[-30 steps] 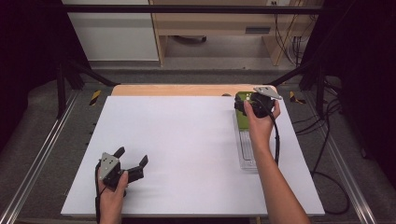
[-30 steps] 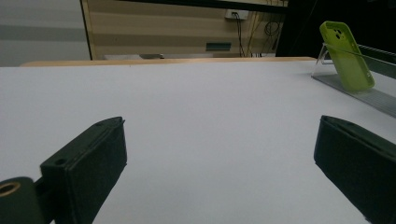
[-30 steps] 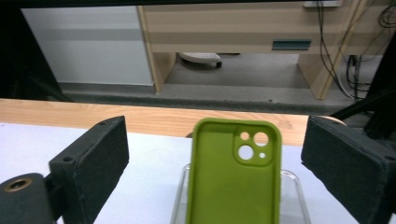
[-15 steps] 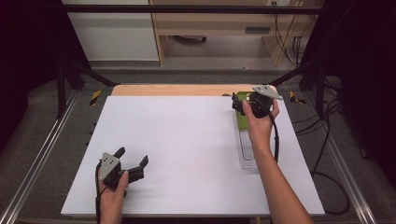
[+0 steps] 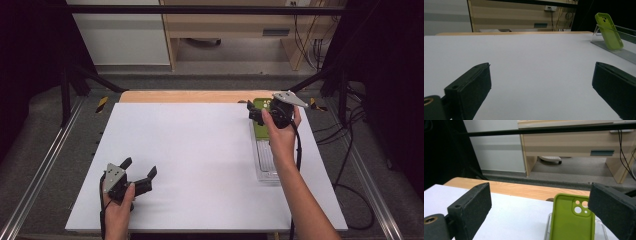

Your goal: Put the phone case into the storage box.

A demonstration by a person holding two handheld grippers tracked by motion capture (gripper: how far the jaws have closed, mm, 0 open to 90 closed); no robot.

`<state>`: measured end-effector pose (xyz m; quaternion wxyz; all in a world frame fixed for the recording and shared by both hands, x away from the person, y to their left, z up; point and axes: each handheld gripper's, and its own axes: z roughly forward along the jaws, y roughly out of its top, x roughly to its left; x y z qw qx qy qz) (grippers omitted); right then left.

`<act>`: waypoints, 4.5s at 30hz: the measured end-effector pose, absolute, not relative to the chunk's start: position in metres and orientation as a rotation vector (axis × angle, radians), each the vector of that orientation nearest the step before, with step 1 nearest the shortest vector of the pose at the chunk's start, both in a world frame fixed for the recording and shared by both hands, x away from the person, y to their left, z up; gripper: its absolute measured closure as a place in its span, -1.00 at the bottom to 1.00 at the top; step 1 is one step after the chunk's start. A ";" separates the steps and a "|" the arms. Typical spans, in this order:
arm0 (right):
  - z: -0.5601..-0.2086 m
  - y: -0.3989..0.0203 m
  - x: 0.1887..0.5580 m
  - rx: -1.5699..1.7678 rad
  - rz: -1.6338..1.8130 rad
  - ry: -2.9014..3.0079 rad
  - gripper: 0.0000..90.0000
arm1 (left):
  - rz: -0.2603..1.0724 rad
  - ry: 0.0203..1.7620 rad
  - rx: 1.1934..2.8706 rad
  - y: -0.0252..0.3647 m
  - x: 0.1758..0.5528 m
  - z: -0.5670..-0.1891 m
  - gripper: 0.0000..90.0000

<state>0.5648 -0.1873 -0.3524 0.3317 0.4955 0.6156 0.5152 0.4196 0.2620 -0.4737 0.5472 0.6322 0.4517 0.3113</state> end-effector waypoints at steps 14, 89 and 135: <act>-0.341 -0.185 0.549 1.245 1.422 1.613 -0.89 | 0.739 1.067 1.492 0.283 0.420 -0.469 -0.96; -0.339 -0.253 0.485 1.227 1.395 1.520 -0.94 | 0.830 1.055 1.529 0.296 0.405 -0.464 -0.97; -0.369 -0.291 0.438 1.179 1.398 1.488 -0.92 | 0.854 0.992 1.553 0.298 0.392 -0.461 -0.98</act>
